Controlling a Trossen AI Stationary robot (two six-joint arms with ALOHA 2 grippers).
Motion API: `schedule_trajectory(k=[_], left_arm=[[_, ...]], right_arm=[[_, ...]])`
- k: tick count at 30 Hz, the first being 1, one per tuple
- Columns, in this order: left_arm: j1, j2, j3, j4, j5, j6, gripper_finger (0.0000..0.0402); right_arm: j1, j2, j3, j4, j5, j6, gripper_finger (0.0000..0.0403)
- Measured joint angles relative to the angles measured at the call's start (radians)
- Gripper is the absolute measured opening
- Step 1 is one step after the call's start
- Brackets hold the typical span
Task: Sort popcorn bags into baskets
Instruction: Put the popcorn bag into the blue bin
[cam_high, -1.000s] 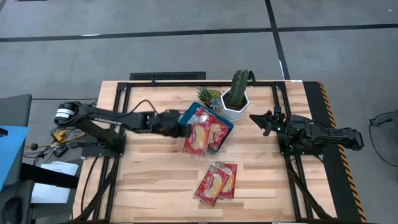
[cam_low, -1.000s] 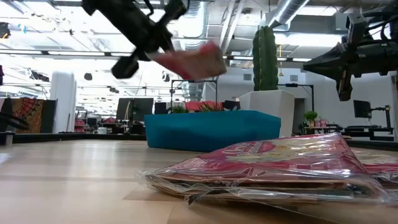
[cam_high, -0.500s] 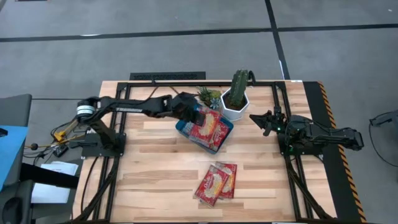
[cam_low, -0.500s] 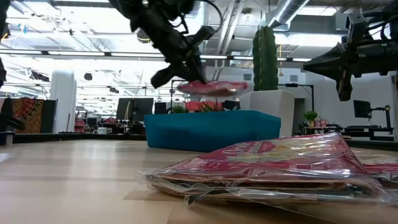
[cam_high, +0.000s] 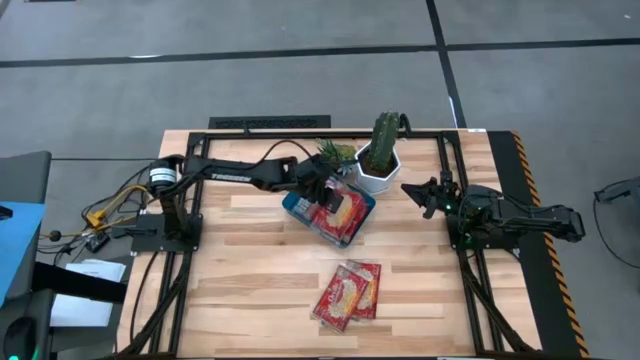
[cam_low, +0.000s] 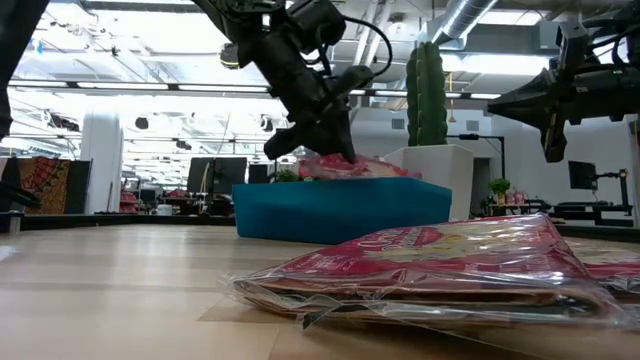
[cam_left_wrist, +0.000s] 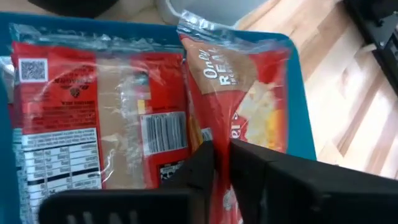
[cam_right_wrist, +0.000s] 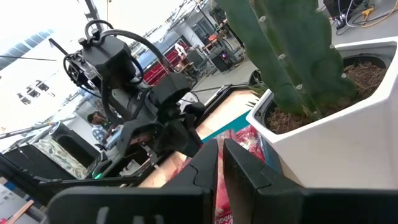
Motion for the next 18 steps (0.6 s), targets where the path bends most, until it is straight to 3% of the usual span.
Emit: schedule_trajectory(k=[11,18], left_arm=[[-0.006,-0.002,0.000,0.059,-0.018,-0.007,0.0202],[0.027,-0.081,0.000,0.045,0.146,0.009,0.0221]], right_arm=[[0.000,0.000,0.000,0.002,-0.001,0.000,0.0052],[0.000,0.000,0.000,0.004,-0.006,0.000,0.0052]])
